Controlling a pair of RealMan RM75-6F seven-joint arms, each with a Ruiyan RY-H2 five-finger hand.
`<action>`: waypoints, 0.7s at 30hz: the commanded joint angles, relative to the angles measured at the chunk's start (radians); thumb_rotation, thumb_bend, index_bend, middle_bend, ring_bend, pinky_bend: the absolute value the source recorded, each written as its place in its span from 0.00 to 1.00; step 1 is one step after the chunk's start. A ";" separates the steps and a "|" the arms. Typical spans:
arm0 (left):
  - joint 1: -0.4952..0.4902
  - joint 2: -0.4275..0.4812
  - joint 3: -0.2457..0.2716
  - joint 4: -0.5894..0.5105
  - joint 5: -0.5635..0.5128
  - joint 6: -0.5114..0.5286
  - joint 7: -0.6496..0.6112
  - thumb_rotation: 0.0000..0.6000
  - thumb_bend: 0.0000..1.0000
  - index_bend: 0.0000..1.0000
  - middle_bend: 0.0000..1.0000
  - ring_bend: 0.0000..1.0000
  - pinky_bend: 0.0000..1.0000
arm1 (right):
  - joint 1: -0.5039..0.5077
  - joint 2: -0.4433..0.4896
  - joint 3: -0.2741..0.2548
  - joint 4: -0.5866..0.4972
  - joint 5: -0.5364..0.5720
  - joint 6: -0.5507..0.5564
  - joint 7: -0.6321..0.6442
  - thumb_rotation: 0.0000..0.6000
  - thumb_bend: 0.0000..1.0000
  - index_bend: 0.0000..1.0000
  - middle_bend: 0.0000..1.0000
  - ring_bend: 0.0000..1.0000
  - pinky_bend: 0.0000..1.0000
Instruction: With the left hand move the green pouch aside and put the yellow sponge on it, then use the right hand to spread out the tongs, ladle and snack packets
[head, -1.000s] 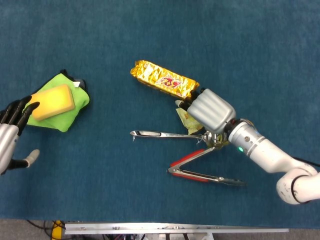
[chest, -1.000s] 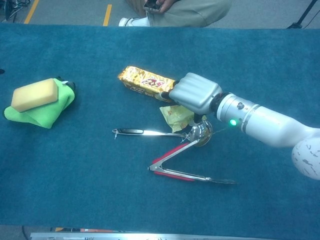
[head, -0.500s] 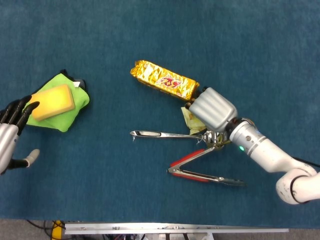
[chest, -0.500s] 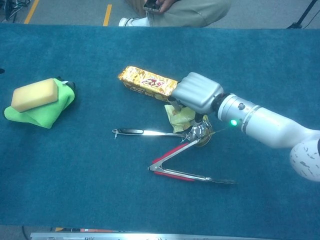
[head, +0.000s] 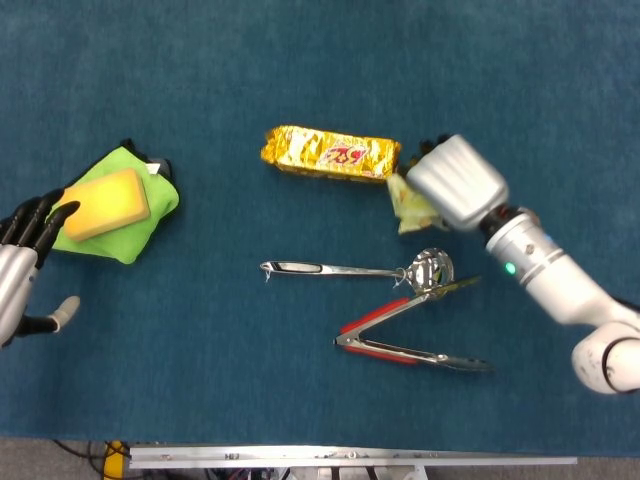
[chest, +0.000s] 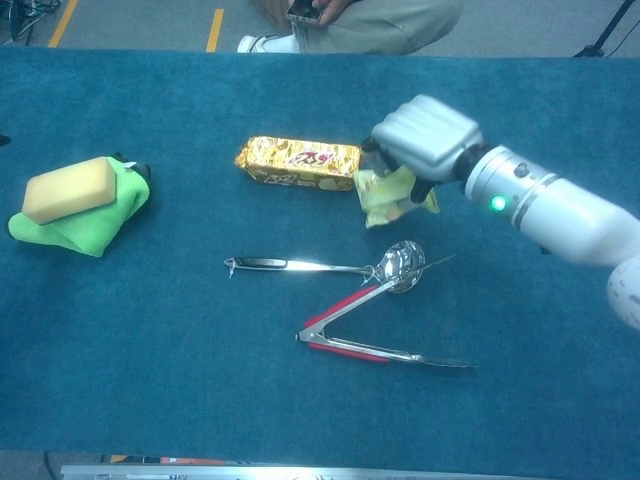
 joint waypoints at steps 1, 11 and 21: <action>-0.001 -0.001 -0.001 0.000 0.000 -0.001 0.000 1.00 0.27 0.00 0.00 0.00 0.15 | -0.002 0.010 0.023 0.014 0.024 0.010 0.007 1.00 0.00 0.53 0.62 0.41 0.49; 0.002 0.004 0.000 -0.002 -0.001 0.005 0.001 1.00 0.27 0.00 0.00 0.00 0.15 | 0.023 -0.026 0.099 0.080 0.116 0.022 0.006 1.00 0.00 0.53 0.61 0.41 0.49; 0.010 0.009 0.001 0.003 -0.003 0.014 -0.007 1.00 0.27 0.00 0.00 0.00 0.15 | 0.059 -0.088 0.149 0.133 0.181 0.045 -0.025 1.00 0.00 0.54 0.57 0.39 0.49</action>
